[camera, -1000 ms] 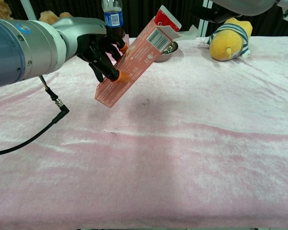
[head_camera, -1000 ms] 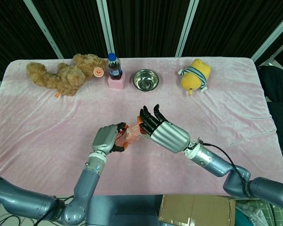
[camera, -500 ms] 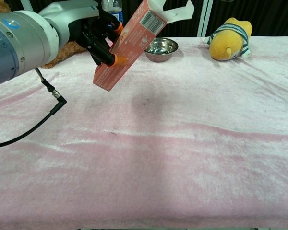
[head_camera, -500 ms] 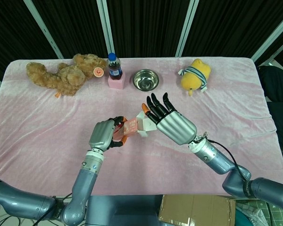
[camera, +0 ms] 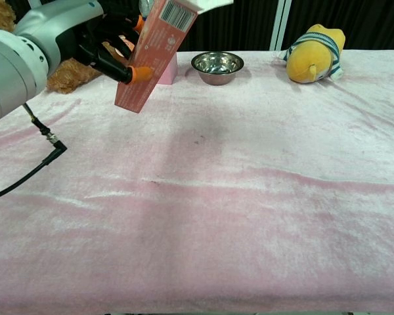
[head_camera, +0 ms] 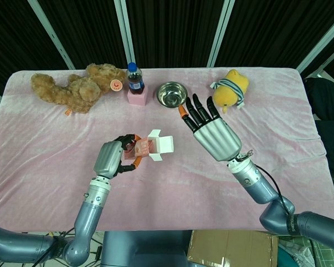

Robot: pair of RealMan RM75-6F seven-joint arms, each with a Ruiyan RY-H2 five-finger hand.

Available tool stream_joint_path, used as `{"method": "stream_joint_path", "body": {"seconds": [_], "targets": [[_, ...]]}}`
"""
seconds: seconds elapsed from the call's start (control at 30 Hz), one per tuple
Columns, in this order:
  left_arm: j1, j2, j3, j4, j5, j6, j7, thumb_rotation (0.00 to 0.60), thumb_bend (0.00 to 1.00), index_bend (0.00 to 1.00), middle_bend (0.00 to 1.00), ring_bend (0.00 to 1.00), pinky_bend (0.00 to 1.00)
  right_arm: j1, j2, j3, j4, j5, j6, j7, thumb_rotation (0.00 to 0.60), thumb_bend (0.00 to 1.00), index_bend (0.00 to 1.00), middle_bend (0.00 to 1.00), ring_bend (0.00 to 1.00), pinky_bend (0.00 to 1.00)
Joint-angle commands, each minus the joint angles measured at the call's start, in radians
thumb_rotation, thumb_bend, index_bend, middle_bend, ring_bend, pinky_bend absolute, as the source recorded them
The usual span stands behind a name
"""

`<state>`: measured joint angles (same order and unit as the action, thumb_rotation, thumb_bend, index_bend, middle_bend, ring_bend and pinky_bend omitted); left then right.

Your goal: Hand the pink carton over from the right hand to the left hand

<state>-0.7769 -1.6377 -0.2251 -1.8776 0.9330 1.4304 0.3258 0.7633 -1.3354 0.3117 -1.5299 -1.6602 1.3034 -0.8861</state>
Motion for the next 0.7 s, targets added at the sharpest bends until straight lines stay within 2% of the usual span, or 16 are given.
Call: {"method": "stream_joint_path", "body": {"seconds": [0.03, 0.27, 0.5, 0.7], "targets": [[0.008, 0.035, 0.014, -0.005, -0.020, -0.030, 0.058, 0.600, 0.36, 0.40, 0.37, 0.32, 0.44, -0.011, 0.001, 0.000, -0.016, 0.026, -0.004, -0.007, 0.600, 0.36, 0.15, 0.16, 0.12, 0.28], [0.027, 0.122, 0.083, -0.001, -0.035, -0.065, 0.178, 0.600, 0.36, 0.40, 0.37, 0.32, 0.44, -0.050, 0.015, -0.016, -0.035, 0.078, 0.003, 0.011, 0.600, 0.35, 0.15, 0.16, 0.12, 0.28], [0.059, 0.179, 0.174, 0.040, -0.056, -0.084, 0.301, 0.600, 0.36, 0.40, 0.37, 0.32, 0.43, -0.097, 0.041, -0.048, -0.023, 0.103, 0.016, 0.051, 0.600, 0.35, 0.15, 0.16, 0.12, 0.28], [0.093, 0.180, 0.210, 0.077, -0.063, -0.101, 0.313, 0.600, 0.31, 0.38, 0.35, 0.31, 0.41, -0.123, 0.054, -0.075, -0.015, 0.107, 0.019, 0.078, 0.600, 0.35, 0.15, 0.16, 0.12, 0.27]]}}
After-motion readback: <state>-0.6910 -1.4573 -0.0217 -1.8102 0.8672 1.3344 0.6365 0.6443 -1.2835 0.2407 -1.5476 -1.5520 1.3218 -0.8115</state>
